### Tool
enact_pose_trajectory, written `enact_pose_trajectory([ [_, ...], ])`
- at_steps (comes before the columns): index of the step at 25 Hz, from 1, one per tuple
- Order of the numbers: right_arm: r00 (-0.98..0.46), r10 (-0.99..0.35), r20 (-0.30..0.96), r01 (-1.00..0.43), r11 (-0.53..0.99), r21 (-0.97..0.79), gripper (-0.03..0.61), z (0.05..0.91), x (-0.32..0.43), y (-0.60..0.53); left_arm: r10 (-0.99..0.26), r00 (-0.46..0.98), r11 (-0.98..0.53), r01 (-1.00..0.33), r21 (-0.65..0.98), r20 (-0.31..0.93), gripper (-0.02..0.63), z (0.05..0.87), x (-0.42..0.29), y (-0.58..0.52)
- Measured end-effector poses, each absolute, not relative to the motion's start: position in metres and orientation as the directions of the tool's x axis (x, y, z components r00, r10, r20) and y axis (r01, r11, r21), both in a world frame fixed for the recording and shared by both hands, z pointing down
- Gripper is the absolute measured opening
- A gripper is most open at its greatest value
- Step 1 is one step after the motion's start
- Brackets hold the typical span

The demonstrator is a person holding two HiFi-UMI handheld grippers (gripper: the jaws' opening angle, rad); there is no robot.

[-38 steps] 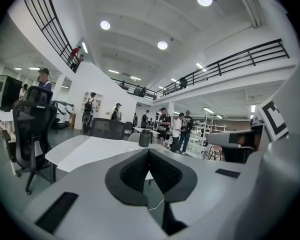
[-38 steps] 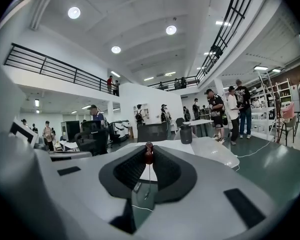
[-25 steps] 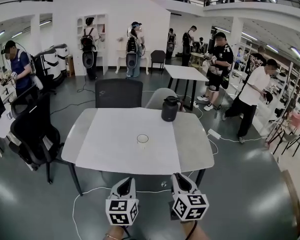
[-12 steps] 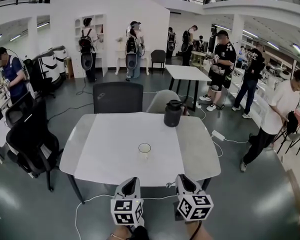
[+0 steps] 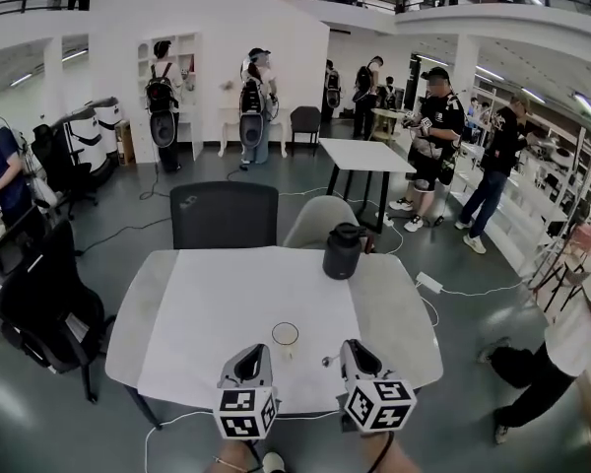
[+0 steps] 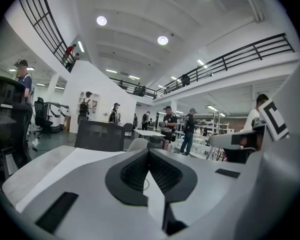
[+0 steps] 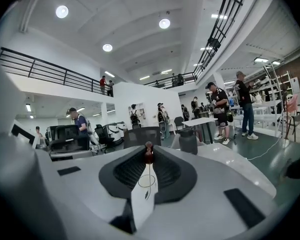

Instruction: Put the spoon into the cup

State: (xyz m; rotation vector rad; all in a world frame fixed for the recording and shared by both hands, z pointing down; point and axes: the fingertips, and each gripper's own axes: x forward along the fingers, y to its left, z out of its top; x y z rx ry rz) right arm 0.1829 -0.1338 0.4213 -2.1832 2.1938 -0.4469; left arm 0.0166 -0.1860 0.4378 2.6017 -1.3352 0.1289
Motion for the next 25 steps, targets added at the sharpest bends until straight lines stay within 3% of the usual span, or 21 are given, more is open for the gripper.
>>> enact_pose_trajectory([
  [11,-0.017,-0.984,0.179,-0.970,-0.027,-0.240,0.063,0.425,0.187,-0.221,-0.778,0.600,-0.588,-0.800,0.123,0.186,0.018,0.438,0.022,-0.274],
  [25,-0.056,-0.970,0.237,-0.970,-0.003,-0.241,0.063,0.437,0.202,-0.250,-0.791,0.569,-0.545,-0.822,0.164,0.227,0.018,0.455,0.026,-0.298],
])
